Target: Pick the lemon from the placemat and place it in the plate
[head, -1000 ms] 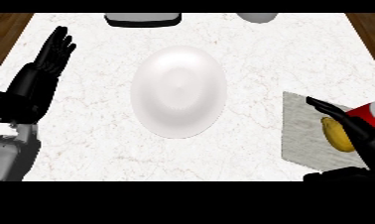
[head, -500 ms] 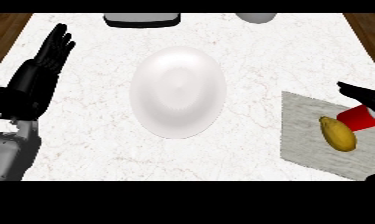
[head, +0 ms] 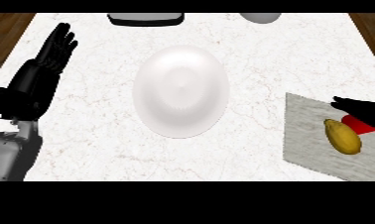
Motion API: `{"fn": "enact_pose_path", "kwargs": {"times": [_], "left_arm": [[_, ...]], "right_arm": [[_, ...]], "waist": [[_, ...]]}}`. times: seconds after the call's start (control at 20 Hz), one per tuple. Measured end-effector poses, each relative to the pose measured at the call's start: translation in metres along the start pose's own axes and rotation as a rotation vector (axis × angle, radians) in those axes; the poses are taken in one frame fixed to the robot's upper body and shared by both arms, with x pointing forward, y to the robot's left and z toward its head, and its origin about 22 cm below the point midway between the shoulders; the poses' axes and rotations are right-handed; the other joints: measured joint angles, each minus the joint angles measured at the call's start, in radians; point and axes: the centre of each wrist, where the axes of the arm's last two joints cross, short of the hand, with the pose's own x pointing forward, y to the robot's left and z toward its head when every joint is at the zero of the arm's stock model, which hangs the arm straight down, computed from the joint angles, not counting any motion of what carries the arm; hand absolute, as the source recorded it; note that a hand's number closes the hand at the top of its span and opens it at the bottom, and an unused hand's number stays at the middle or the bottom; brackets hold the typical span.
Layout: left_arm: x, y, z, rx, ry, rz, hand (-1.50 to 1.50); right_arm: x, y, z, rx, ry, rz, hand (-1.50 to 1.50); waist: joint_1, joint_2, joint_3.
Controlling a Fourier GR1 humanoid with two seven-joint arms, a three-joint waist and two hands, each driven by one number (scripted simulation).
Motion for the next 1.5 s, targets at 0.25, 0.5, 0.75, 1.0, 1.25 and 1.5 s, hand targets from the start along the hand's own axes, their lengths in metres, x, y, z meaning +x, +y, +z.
{"fn": "enact_pose_path", "kwargs": {"times": [0.25,0.5,0.75,1.0,1.25,1.5], "left_arm": [[-0.002,0.002,0.002,-0.005,-0.004,-0.001,0.00],[0.002,0.004,0.000,-0.001,-0.002,-0.001,0.00],[-0.005,0.003,-0.002,0.010,-0.004,-0.002,0.00],[-0.006,0.003,-0.001,0.003,-0.006,-0.001,0.00],[-0.004,-0.004,-0.004,-0.001,0.001,0.005,0.00],[-0.007,-0.005,-0.002,0.006,-0.001,0.002,0.00]], "right_arm": [[0.001,0.009,-0.014,0.005,0.067,0.037,-1.50],[-0.007,0.018,-0.030,0.013,0.150,0.093,-1.50],[-0.021,0.027,-0.039,0.038,0.205,0.106,-1.50],[-0.038,0.042,-0.057,0.062,0.218,0.107,-1.50],[-0.046,0.062,-0.071,0.097,0.223,0.105,-1.50],[-0.053,0.078,-0.082,0.127,0.252,0.119,-1.50]], "waist": [[0.001,0.001,0.001],[0.002,0.001,0.001],[-0.001,0.001,0.002],[0.001,0.001,0.002],[0.000,0.001,0.002],[0.000,0.001,0.001]]}}
